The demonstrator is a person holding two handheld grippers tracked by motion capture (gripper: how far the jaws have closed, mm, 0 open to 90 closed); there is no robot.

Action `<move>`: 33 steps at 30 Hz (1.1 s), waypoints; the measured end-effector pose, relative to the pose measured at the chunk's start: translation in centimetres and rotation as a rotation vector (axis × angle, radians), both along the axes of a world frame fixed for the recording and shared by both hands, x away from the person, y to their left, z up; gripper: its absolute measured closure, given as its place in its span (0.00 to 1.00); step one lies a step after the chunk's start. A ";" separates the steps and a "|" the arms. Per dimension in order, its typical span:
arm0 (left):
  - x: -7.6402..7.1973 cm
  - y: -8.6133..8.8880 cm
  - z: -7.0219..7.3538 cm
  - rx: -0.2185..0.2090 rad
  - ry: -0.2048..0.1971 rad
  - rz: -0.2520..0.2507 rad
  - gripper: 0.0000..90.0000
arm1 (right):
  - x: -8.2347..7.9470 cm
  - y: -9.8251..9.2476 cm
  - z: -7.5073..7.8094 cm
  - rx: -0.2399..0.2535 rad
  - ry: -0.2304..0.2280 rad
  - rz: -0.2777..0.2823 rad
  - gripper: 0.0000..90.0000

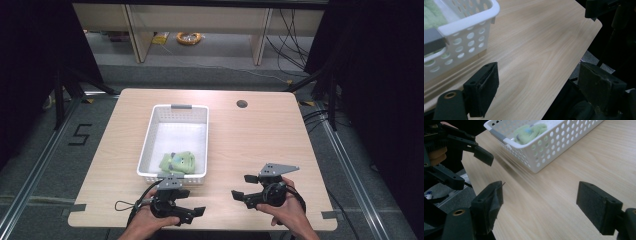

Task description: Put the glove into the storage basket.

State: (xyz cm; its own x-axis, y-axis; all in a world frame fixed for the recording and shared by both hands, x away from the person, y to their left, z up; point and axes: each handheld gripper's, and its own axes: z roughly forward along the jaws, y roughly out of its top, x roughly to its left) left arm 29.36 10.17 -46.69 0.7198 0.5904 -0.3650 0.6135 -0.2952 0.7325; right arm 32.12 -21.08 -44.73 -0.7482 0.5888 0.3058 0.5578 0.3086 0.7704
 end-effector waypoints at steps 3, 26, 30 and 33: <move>-0.2 0.0 -0.4 0.003 0.008 0.007 0.19 | 0.0 -0.4 -0.4 -0.007 -0.042 0.008 0.21; -1.2 0.1 -2.6 0.072 -0.007 -0.008 0.19 | -2.1 -2.1 -2.3 -0.025 0.001 0.002 0.19; -1.4 0.3 -2.8 0.077 -0.016 -0.005 0.19 | -2.2 -2.3 -2.7 -0.030 -0.021 0.014 0.19; -1.5 0.4 -3.1 0.063 -0.016 -0.006 0.19 | -2.7 -2.5 -3.1 -0.037 0.018 0.001 0.19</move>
